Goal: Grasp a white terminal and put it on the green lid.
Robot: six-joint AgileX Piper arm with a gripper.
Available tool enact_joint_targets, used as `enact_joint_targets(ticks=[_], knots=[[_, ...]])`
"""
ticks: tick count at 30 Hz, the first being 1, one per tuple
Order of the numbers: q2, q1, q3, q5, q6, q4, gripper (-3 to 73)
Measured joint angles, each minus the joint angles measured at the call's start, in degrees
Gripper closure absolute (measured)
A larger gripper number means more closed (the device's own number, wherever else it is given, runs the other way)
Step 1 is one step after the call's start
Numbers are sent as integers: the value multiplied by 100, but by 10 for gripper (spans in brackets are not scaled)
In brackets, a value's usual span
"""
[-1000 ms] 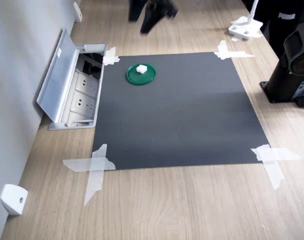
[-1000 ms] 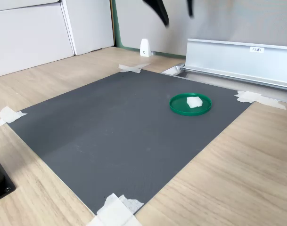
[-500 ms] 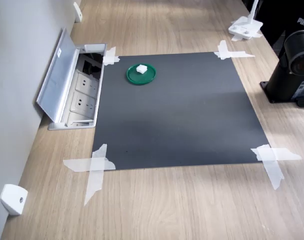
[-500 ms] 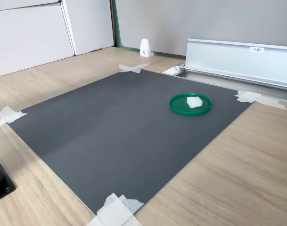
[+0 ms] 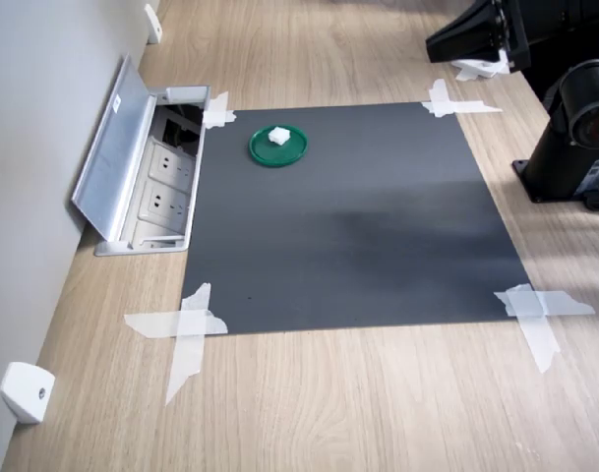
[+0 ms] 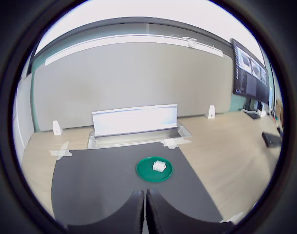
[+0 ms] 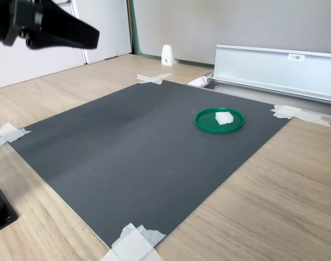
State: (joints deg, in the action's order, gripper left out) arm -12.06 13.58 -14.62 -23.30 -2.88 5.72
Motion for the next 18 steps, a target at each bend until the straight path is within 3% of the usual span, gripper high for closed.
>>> enact_joint_targets(ticks=[5,18], knots=[[507,-311,261,115,116,-18,703],[1020,-320,609,87,135,-34,703]])
